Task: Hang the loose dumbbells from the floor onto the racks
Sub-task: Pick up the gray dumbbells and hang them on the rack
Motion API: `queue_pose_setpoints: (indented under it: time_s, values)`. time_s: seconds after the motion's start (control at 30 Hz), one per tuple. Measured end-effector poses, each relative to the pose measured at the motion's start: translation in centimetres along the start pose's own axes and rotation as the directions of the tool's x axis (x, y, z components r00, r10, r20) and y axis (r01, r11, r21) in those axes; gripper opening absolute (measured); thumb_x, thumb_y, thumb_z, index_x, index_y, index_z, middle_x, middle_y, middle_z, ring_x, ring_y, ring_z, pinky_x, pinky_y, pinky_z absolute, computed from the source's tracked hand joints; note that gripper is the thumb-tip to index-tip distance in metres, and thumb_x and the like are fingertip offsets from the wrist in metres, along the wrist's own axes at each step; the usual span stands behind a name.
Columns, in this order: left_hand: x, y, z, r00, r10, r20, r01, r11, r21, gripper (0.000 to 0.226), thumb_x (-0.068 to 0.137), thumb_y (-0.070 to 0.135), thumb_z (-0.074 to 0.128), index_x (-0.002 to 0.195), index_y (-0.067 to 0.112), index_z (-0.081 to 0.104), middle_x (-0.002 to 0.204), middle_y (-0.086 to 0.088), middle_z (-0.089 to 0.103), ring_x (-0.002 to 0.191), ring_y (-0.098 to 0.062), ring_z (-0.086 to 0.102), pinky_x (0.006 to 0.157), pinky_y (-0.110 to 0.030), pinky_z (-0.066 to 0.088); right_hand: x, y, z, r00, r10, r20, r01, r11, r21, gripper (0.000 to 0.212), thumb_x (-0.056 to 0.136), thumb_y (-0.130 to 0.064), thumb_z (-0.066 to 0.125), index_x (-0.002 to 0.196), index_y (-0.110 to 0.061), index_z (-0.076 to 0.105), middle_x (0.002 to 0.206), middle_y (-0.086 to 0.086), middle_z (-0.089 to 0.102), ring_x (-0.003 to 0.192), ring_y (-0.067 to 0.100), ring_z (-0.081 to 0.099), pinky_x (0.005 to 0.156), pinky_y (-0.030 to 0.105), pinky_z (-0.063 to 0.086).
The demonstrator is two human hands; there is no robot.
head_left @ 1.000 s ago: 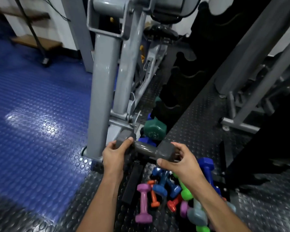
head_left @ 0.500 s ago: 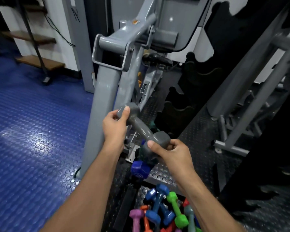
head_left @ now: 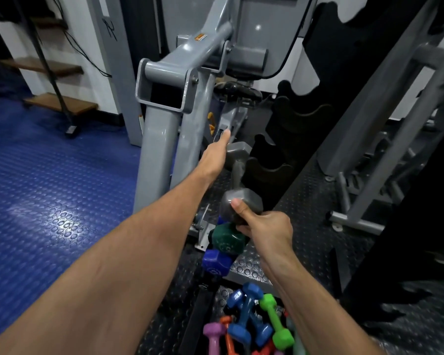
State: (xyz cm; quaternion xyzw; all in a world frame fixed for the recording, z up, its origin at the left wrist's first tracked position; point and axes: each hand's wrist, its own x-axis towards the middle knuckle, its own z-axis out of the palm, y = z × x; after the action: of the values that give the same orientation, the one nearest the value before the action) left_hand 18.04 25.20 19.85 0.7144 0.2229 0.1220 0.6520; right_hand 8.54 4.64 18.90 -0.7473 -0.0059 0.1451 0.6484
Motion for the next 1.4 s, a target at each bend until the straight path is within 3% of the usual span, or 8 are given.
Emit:
queue_pose_setpoints:
  time_s: [0.37,0.47,0.53,0.6,0.7,0.8,1.03,1.4]
  values:
    - [-3.0,2.4,2.2,0.981,0.015,0.192,-0.008,0.999,-0.039,0.064,0.107,0.055,0.030,0.138,0.008,0.060,0.146,-0.004,0.057,0.139,-0.011,0.046,0.118,-0.028,0.028,-1.4,0.3,-0.5,0.948,0.212,0.237,-0.303,0.828,0.471,0.062,0.082,-0.045,0.080,0.119,0.003,0.066,0.104,0.025,0.077,0.097,0.032,0.078,0.093,0.038,0.062]
    - [-2.4,1.9,3.3,0.954,0.012,0.299,-0.007,1.000,-0.021,0.064,0.109,0.054,0.025,0.114,0.012,0.072,0.108,-0.001,0.075,0.102,-0.007,0.069,0.090,-0.016,0.051,-2.0,1.1,-0.2,0.918,0.217,0.333,-0.383,0.710,0.592,0.070,0.088,-0.054,0.068,0.137,-0.005,0.058,0.109,0.026,0.076,0.104,0.032,0.076,0.099,0.036,0.057]
    - [-2.1,2.0,3.0,0.950,0.000,0.312,0.002,1.000,-0.005,0.063,0.108,0.057,0.021,0.100,0.023,0.073,0.087,0.004,0.066,0.067,-0.005,0.064,0.067,-0.016,0.047,-1.8,1.3,-0.1,0.911,0.211,0.354,-0.396,0.685,0.611,0.073,0.090,-0.055,0.066,0.145,-0.009,0.054,0.110,0.026,0.075,0.105,0.033,0.076,0.102,0.037,0.055]
    - [-1.9,1.8,2.5,0.951,0.004,0.310,-0.005,1.000,0.004,0.069,0.100,0.070,0.025,0.100,0.027,0.079,0.092,-0.004,0.053,0.068,-0.019,0.049,0.080,-0.024,0.041,-1.6,1.3,-0.4,0.909,0.208,0.362,-0.396,0.703,0.590,0.074,0.090,-0.054,0.066,0.146,-0.008,0.051,0.110,0.028,0.075,0.106,0.034,0.075,0.104,0.039,0.054]
    - [-1.6,0.8,2.4,0.944,-0.016,0.329,0.016,1.000,0.002,0.077,0.095,0.075,0.027,0.138,0.023,0.066,0.131,-0.005,0.063,0.113,-0.021,0.055,0.117,-0.042,0.035,-1.2,1.5,-0.7,0.916,0.206,0.345,-0.377,0.734,0.564,0.072,0.089,-0.053,0.069,0.139,-0.004,0.055,0.108,0.027,0.076,0.105,0.035,0.076,0.104,0.041,0.055]
    - [-2.8,1.2,2.9,0.943,-0.001,0.332,0.002,1.000,-0.003,0.074,0.102,0.067,0.023,0.152,0.019,0.049,0.151,0.001,0.055,0.140,-0.016,0.049,0.123,-0.044,0.031,-1.0,1.6,-0.8,0.927,0.192,0.323,-0.351,0.750,0.561,0.067,0.086,-0.053,0.071,0.130,-0.003,0.061,0.109,0.027,0.076,0.105,0.035,0.075,0.105,0.042,0.054]
    - [-3.3,0.9,3.1,0.941,0.048,0.334,-0.026,0.997,-0.068,0.075,0.103,0.066,0.024,0.150,0.013,0.051,0.149,-0.004,0.057,0.139,-0.017,0.051,0.121,-0.041,0.034,-0.3,1.7,-2.2,0.926,0.165,0.340,-0.286,0.894,0.346,0.057,0.095,-0.057,0.061,0.127,-0.011,0.061,0.107,0.024,0.077,0.102,0.033,0.077,0.102,0.042,0.057]
    - [-12.3,-7.9,1.6,0.981,-0.016,-0.192,-0.046,0.948,-0.315,0.047,0.108,0.049,0.036,0.112,0.019,0.072,0.112,0.004,0.073,0.098,-0.003,0.066,0.090,-0.025,0.048,-0.1,6.8,-8.0,0.949,0.180,0.260,-0.143,0.978,-0.154,0.050,0.095,-0.065,0.058,0.115,-0.021,0.072,0.112,0.005,0.077,0.101,0.019,0.072,0.097,0.041,0.057]
